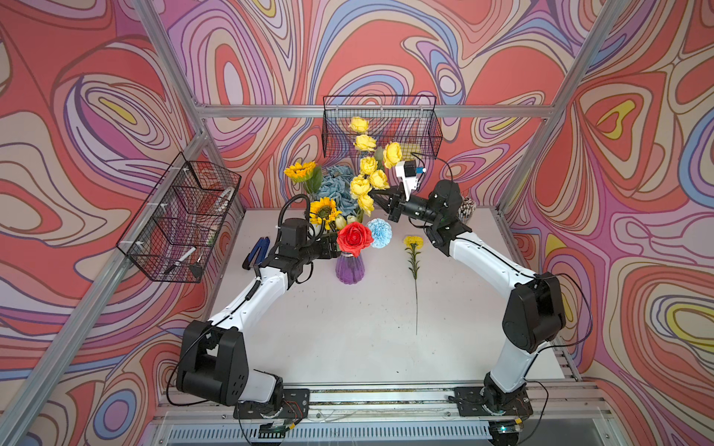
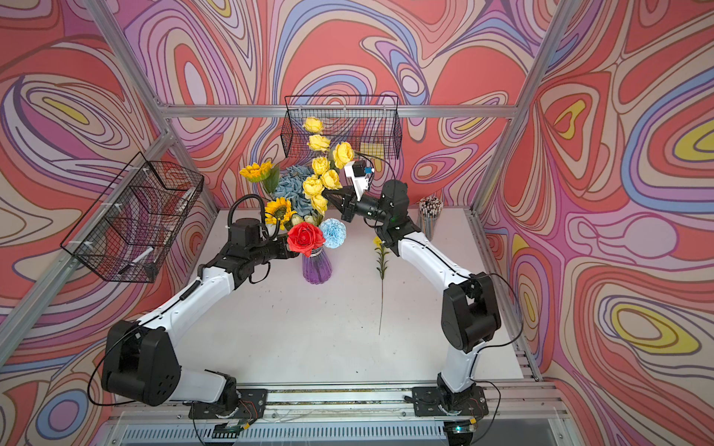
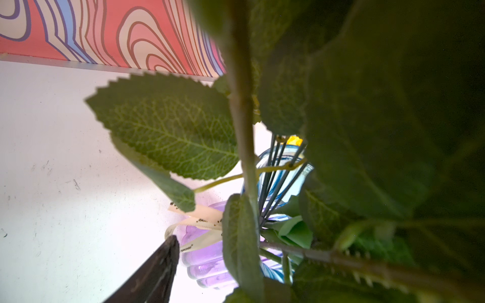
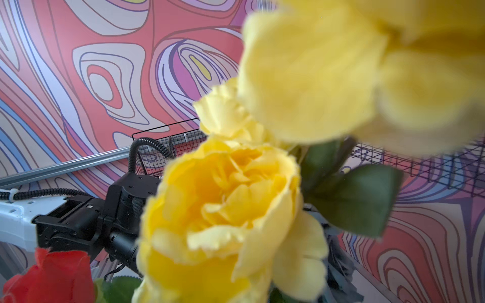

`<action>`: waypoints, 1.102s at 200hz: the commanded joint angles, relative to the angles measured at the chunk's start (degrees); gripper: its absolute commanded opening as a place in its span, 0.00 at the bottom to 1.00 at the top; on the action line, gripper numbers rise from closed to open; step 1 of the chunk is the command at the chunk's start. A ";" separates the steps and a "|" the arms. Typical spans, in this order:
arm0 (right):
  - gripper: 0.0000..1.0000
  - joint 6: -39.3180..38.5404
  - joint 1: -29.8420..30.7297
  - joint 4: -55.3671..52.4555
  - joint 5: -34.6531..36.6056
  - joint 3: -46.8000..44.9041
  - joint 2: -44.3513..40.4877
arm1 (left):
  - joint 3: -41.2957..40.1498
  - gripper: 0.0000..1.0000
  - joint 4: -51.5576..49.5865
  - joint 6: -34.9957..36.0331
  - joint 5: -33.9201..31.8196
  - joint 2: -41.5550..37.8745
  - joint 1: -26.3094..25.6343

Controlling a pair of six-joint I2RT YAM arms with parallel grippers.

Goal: Pick out yellow flowers from the vase
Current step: Pick up the flower from the vase.

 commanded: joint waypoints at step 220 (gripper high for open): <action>0.00 -16.03 -2.11 -62.95 37.05 36.29 -7.36 | 0.66 0.80 -3.41 3.30 -1.10 -3.64 0.08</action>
